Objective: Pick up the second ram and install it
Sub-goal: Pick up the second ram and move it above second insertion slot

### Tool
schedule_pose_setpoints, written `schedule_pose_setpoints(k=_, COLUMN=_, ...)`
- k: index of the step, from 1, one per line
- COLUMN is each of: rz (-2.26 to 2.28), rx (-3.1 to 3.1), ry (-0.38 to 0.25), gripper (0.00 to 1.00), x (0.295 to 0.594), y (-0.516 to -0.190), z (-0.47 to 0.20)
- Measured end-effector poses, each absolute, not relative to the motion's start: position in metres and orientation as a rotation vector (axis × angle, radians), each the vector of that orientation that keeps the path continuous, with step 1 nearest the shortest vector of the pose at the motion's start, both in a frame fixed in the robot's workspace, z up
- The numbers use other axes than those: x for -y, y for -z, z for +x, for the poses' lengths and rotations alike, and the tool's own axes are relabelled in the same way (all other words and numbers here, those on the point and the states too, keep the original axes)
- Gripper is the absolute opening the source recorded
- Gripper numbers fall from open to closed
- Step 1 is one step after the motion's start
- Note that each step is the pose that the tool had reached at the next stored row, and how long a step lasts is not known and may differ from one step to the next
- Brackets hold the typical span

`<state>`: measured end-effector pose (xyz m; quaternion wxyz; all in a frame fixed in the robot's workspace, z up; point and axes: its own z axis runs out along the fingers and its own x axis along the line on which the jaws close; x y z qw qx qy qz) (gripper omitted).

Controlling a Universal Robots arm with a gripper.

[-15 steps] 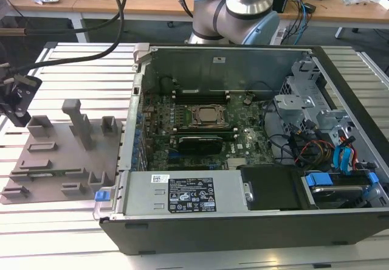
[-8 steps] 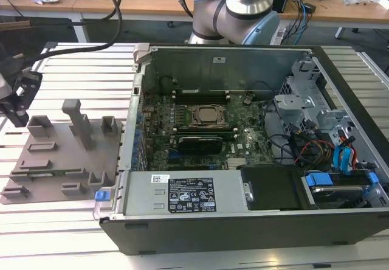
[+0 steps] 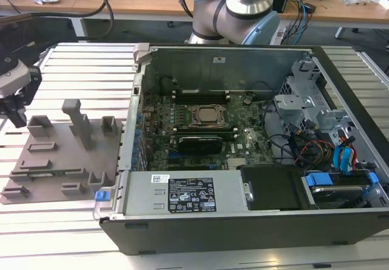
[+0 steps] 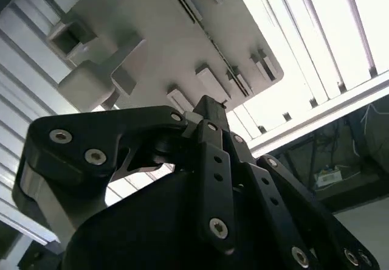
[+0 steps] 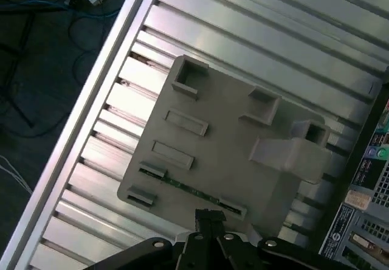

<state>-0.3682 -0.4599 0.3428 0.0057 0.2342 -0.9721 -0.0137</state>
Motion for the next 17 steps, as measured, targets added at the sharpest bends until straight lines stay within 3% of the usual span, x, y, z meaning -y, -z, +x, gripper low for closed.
schedule_pose_setpoints(k=17, rz=1.526, rx=2.725, ry=0.036, gripper=0.10, x=0.4600, y=-0.3429, z=-0.3681)
